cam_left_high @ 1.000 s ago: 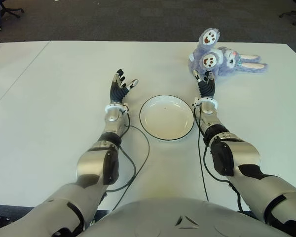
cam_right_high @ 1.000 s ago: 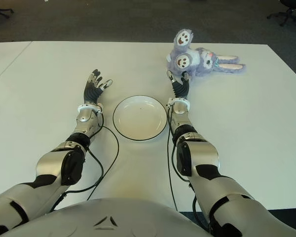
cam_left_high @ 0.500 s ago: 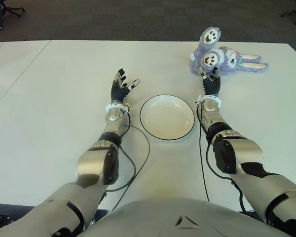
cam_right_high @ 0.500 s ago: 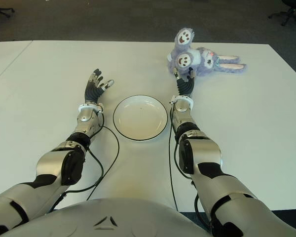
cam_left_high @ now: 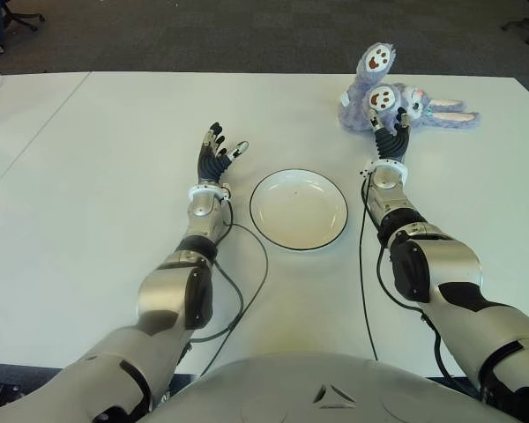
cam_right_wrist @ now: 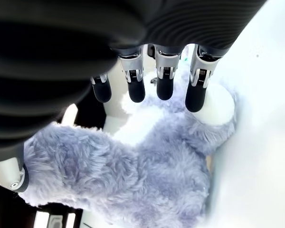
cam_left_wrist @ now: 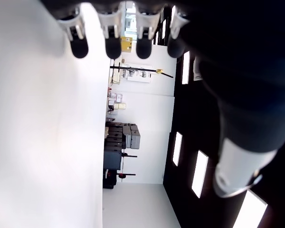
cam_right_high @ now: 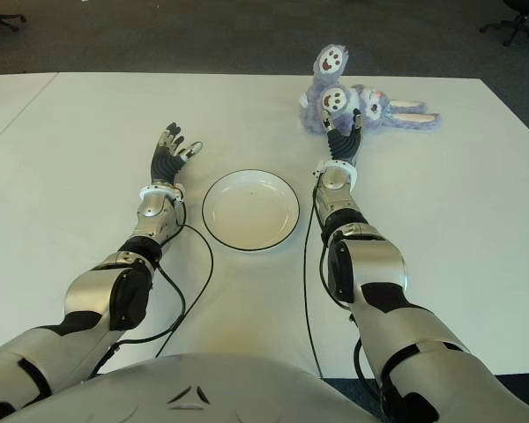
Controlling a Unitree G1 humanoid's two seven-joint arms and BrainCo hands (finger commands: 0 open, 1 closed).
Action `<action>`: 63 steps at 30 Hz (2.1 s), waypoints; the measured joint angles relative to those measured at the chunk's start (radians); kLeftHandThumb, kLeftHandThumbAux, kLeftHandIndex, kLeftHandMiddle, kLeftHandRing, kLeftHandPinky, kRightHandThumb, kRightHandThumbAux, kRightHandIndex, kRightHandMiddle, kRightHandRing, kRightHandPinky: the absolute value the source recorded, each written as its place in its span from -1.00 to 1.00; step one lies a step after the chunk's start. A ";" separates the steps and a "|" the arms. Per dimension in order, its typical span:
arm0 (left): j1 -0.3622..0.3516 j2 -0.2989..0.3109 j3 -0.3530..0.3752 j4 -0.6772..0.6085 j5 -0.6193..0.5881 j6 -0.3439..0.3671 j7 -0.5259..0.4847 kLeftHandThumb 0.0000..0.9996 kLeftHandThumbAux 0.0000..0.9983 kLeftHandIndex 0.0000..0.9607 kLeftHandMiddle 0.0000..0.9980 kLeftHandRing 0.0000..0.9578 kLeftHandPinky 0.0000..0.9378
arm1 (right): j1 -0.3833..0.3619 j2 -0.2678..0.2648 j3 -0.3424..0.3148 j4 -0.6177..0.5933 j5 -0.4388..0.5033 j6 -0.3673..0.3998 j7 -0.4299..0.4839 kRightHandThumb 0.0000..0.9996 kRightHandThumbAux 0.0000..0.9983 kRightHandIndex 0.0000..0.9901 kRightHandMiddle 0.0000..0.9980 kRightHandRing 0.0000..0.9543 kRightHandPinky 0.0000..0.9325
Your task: Put the doll into the plate.
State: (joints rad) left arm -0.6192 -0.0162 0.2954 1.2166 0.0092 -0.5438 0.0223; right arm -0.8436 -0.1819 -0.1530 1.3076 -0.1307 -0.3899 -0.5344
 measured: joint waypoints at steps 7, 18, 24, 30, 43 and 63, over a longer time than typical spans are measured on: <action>0.000 0.000 -0.001 0.000 0.002 0.000 0.000 -1.00 0.42 -0.99 -1.00 -1.00 -0.99 | -0.016 -0.003 0.017 0.000 -0.007 0.000 -0.014 -0.42 -0.10 -1.00 -1.00 -1.00 -1.00; 0.000 0.000 0.000 0.000 0.003 0.000 -0.001 -1.00 0.43 -0.99 -1.00 -1.00 -1.00 | -0.039 -0.003 0.020 0.000 -0.007 0.000 -0.025 -0.43 -0.07 -1.00 -1.00 -1.00 -1.00; -0.001 0.000 0.001 0.000 0.001 0.000 -0.004 -1.00 0.42 -1.00 -1.00 -1.00 -1.00 | -0.039 -0.010 0.016 0.000 -0.004 0.000 0.005 -0.54 -0.01 -1.00 -1.00 -1.00 -1.00; -0.001 -0.001 0.003 0.000 -0.001 0.000 -0.004 -1.00 0.41 -1.00 -1.00 -1.00 -1.00 | -0.042 -0.039 0.011 0.000 -0.002 0.000 0.042 -0.59 0.06 -1.00 -1.00 -1.00 -1.00; -0.001 -0.002 0.008 0.000 -0.009 0.000 -0.004 -1.00 0.37 -1.00 -1.00 -1.00 -1.00 | -0.080 -0.080 -0.035 0.000 0.019 0.000 0.076 -0.42 0.19 -1.00 -1.00 -1.00 -1.00; -0.002 -0.003 0.005 0.000 -0.009 0.003 -0.004 -1.00 0.31 -1.00 -1.00 -1.00 -1.00 | -0.110 -0.098 -0.057 0.011 0.008 0.004 0.142 -0.29 0.15 -0.92 -1.00 -1.00 -1.00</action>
State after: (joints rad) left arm -0.6209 -0.0193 0.3008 1.2167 0.0002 -0.5406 0.0184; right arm -0.9534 -0.2798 -0.2097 1.3190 -0.1232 -0.3861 -0.3925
